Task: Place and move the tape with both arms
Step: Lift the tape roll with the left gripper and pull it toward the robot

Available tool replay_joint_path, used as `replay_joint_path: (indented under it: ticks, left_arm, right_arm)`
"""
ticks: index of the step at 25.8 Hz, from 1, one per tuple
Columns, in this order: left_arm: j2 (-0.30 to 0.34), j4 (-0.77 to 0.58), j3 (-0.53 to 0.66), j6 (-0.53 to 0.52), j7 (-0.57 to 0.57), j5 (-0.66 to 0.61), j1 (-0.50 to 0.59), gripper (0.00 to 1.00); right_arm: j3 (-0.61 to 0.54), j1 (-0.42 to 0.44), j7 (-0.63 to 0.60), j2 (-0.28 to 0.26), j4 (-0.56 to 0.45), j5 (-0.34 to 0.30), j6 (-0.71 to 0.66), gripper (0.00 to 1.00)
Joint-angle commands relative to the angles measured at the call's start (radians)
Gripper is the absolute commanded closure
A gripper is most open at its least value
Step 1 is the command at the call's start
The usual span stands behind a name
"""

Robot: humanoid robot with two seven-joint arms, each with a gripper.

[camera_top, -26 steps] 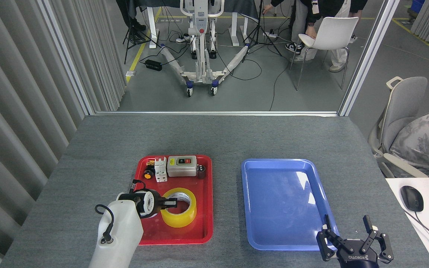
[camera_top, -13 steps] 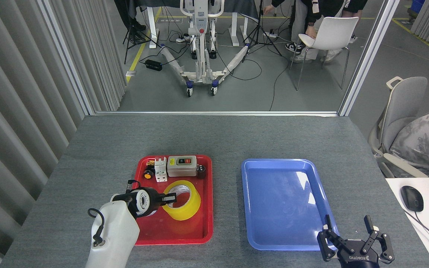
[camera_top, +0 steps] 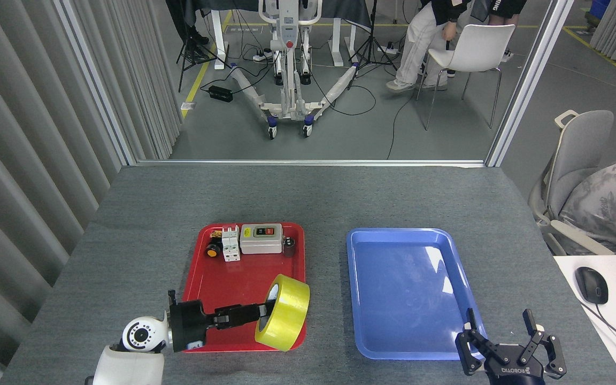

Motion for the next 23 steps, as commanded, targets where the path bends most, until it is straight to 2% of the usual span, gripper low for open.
replay_joint_path:
  ticks: [1,7,11,12,13,15,16,18,20,23]
  left_arm:
    - [-0.009,0.022,0.004,-0.070,-0.103,0.123,0.041,1.00]
    - [-0.046,0.024,-0.038,-0.070,-0.114,0.121,0.071,1.00]
    - [-0.075,-0.031,-0.038,-0.070,-0.106,0.120,0.111,1.00]
    - [-0.081,-0.057,-0.038,-0.070,-0.100,0.120,0.123,1.00]
    - [-0.089,-0.079,-0.038,-0.025,-0.098,0.120,0.131,1.00]
    - [-0.094,-0.107,-0.038,0.041,-0.077,0.120,0.146,1.00]
    - [-0.094,-0.119,-0.038,0.059,-0.063,0.121,0.151,1.00]
    - [-0.094,-0.130,-0.039,0.069,-0.046,0.121,0.153,1.00]
    - [-0.094,-0.130,-0.041,0.072,-0.029,0.121,0.154,1.00]
    - [-0.094,-0.130,-0.047,0.064,-0.025,0.121,0.163,1.00]
  right_arm:
    - [0.000,0.000,0.001,-0.001,0.000,0.000,-0.002,0.00]
    - [0.002,-0.003,0.001,-0.016,-0.003,-0.002,-0.023,0.00]
    - [-0.002,-0.008,0.002,-0.018,-0.003,-0.008,-0.154,0.00]
    - [0.000,-0.011,0.002,-0.021,-0.003,-0.031,-0.190,0.00]
    - [0.006,-0.011,-0.001,-0.044,-0.009,-0.075,-0.223,0.00]
    - [0.051,0.003,0.002,-0.162,-0.020,-0.199,-0.289,0.00]
    - [0.107,0.002,-0.001,-0.219,-0.021,-0.264,-0.321,0.01]
    - [0.221,-0.011,-0.005,-0.298,-0.024,-0.367,-0.342,0.01]
    - [0.281,-0.028,-0.007,-0.367,-0.041,-0.416,-0.351,0.01]
    - [0.391,-0.074,-0.014,-0.464,-0.052,-0.422,-0.370,0.01]
